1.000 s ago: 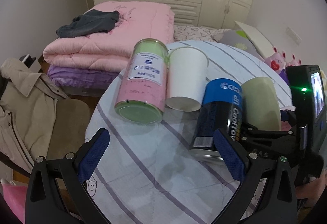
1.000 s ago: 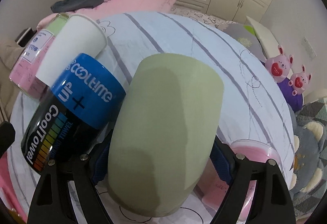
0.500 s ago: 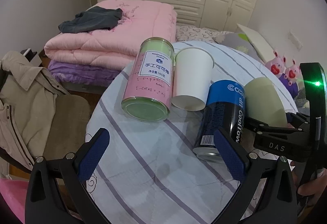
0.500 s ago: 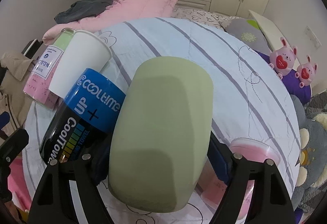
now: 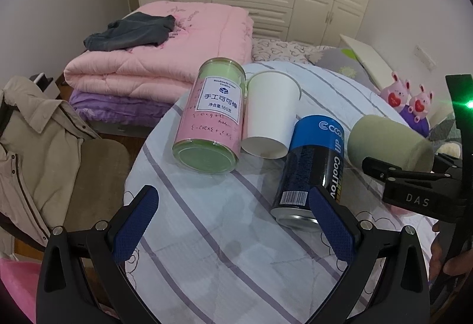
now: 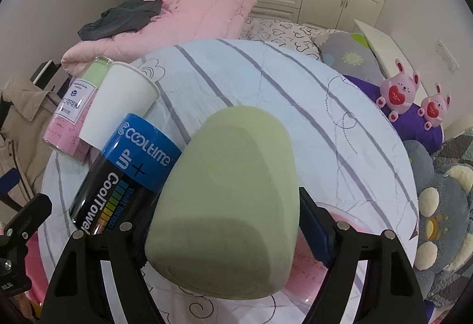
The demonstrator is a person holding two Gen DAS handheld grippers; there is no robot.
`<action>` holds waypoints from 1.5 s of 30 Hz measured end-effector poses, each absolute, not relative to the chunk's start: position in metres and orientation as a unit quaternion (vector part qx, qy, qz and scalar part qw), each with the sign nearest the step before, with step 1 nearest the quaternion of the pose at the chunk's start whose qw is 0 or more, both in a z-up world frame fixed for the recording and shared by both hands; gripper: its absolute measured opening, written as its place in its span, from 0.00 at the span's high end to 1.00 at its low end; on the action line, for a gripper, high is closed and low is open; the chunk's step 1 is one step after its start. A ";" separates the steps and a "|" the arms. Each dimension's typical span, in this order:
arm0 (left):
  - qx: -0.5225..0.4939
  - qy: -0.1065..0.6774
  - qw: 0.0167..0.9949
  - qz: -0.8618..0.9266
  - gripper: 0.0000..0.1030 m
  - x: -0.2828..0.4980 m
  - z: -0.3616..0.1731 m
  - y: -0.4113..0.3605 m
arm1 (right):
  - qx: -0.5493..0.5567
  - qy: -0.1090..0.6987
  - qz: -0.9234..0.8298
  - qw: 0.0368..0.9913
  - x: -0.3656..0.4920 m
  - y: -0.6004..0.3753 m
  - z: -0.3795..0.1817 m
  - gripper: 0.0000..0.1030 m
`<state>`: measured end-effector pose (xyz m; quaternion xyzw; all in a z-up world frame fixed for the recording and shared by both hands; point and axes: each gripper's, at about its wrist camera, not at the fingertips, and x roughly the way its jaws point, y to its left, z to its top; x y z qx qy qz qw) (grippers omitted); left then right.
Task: Flip cup upright
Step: 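Close the right gripper on the green cup's body and lift it, then carry the green cup toward the table center, rotating it rim-up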
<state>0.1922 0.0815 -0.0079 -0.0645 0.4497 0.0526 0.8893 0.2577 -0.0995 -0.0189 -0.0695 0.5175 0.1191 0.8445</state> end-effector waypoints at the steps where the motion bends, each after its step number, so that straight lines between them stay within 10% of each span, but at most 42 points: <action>1: -0.064 0.448 0.890 0.053 0.00 0.191 -0.007 0.081 | -0.070 0.516 0.119 0.845 0.257 -0.100 -0.017 0.22; 45: -0.049 0.423 0.903 0.047 0.00 0.042 -0.011 0.050 | -0.069 0.508 0.158 0.844 0.065 -0.109 -0.040 0.22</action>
